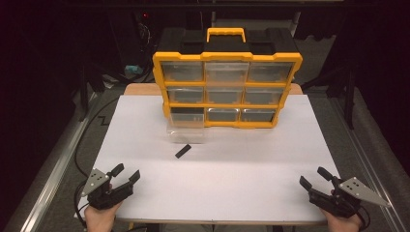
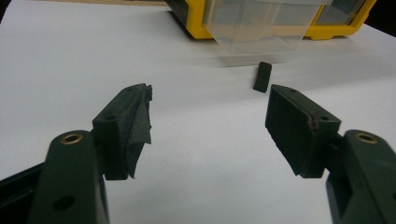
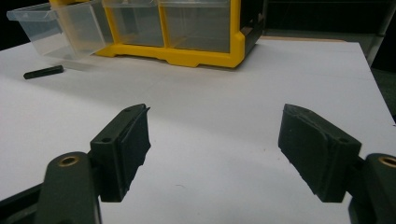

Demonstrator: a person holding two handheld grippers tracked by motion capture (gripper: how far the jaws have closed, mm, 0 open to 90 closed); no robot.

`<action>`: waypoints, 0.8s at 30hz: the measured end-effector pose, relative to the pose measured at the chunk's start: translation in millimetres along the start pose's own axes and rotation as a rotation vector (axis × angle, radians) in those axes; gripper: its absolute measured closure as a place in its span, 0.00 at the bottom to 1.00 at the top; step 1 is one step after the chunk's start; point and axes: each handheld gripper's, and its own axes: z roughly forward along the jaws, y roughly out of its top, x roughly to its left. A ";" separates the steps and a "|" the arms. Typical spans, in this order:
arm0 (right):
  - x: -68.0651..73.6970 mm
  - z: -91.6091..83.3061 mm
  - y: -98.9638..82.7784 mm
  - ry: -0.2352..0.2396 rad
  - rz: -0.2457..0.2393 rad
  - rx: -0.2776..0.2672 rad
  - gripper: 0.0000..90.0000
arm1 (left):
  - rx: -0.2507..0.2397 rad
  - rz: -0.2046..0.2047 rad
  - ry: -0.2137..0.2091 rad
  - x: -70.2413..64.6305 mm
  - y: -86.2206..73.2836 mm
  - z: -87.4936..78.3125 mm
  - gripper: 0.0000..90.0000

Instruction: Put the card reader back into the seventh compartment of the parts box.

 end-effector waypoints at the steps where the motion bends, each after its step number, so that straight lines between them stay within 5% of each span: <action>1: 0.0 0.0 0.0 0.000 0.000 0.001 0.28 | 0.001 0.000 -0.001 0.1 0.2 0.3 0.35; 24: 0.7 1.3 0.0 -0.005 0.005 0.007 0.28 | 0.012 0.011 -0.027 -9.9 10.2 7.9 0.35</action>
